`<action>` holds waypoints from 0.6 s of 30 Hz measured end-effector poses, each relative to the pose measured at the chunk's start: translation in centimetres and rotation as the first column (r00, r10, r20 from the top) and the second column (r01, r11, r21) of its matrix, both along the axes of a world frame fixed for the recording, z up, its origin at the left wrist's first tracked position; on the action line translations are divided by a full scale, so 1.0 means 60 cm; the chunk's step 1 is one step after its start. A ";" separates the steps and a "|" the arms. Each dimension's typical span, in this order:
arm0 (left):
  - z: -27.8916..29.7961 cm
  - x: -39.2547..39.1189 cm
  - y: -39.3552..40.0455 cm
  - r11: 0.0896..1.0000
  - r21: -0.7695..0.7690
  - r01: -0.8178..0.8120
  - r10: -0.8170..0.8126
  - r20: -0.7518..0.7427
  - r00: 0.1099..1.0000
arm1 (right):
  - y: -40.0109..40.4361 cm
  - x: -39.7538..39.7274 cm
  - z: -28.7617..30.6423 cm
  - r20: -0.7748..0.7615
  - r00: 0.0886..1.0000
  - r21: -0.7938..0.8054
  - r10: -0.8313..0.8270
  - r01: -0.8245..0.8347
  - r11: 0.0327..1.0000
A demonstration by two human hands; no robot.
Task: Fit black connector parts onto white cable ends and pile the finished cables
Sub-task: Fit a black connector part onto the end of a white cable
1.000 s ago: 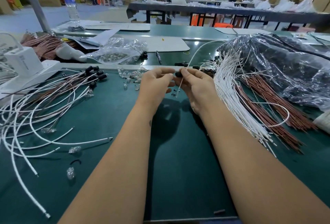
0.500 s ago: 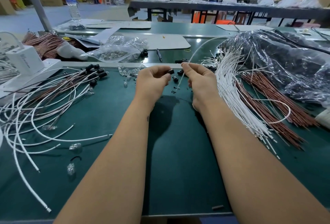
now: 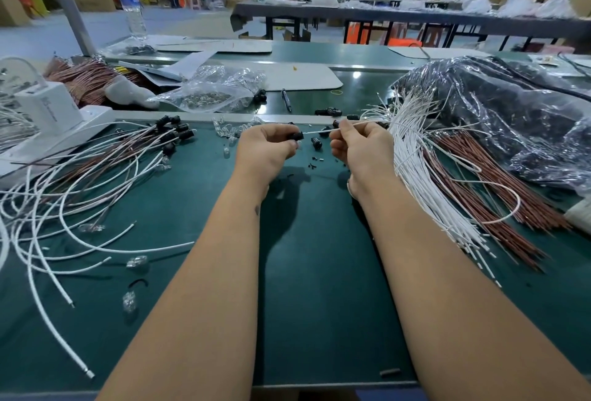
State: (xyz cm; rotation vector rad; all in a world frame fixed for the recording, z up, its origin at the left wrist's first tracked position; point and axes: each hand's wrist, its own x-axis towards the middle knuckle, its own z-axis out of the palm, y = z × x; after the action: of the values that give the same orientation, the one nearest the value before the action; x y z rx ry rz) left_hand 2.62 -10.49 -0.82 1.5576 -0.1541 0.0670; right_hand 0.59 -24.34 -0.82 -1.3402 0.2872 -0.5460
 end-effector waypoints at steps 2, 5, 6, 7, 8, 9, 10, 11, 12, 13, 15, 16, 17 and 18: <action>0.001 -0.001 -0.001 1.000 0.013 0.003 -0.003 0.014 1.000 | 0.002 0.001 -0.002 -0.012 1.000 -0.062 -0.001 0.001 0.998; 0.002 -0.002 -0.002 0.999 0.033 -0.009 0.009 0.018 1.000 | 0.004 0.001 -0.003 -0.016 1.000 -0.102 0.017 -0.019 0.995; 0.002 -0.002 -0.002 0.999 0.040 -0.015 0.014 0.017 1.000 | 0.005 0.001 -0.003 -0.014 1.000 -0.104 0.023 -0.024 0.994; 0.002 -0.001 -0.002 0.999 0.049 -0.023 0.022 0.017 1.000 | 0.005 0.001 -0.003 -0.010 1.000 -0.099 0.024 -0.025 0.995; 0.002 -0.001 -0.001 0.998 0.057 -0.033 0.032 0.017 0.999 | 0.004 0.001 -0.001 -0.004 1.000 -0.084 0.021 -0.021 0.996; 0.001 0.001 0.000 0.997 0.063 -0.045 0.044 0.018 0.999 | 0.003 0.001 0.000 0.004 1.000 -0.062 0.015 -0.014 0.998; 0.001 0.002 0.001 0.996 0.069 -0.060 0.059 0.019 0.998 | 0.002 0.001 0.002 0.012 1.000 -0.038 0.009 -0.008 0.999; 0.000 0.004 0.001 0.994 0.073 -0.076 0.075 0.020 0.997 | 0.001 0.001 0.003 0.018 1.000 -0.019 0.004 -0.003 1.000; 0.000 0.005 0.001 0.993 0.075 -0.090 0.089 0.021 0.996 | 0.001 0.001 0.003 0.019 1.000 -0.006 0.001 -0.001 1.000; -0.001 0.006 0.001 0.993 0.072 -0.098 0.096 0.023 0.995 | 0.001 0.001 0.003 0.017 1.000 -0.001 0.001 -0.001 1.000; -0.001 0.006 0.001 0.994 0.062 -0.088 0.087 0.027 0.996 | 0.003 0.003 0.001 0.010 1.000 -0.013 0.007 -0.007 1.000; 0.000 0.005 -0.001 0.995 0.062 -0.075 0.073 0.031 0.997 | 0.004 0.004 0.000 0.007 1.000 -0.025 0.014 -0.014 1.000; -0.001 0.005 -0.002 0.996 0.069 -0.060 0.057 0.039 0.998 | 0.005 0.005 0.000 0.007 1.000 -0.039 0.022 -0.022 0.999; -0.001 0.004 -0.003 0.996 0.080 -0.048 0.044 0.048 0.998 | 0.006 0.005 0.000 0.007 0.999 -0.050 0.031 -0.031 0.998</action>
State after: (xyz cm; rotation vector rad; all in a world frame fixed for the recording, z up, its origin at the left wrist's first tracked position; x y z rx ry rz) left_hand 2.85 -10.64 -0.86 1.6412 -0.1590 0.1341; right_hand 0.90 -23.99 -0.84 -1.3886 0.2477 -0.5350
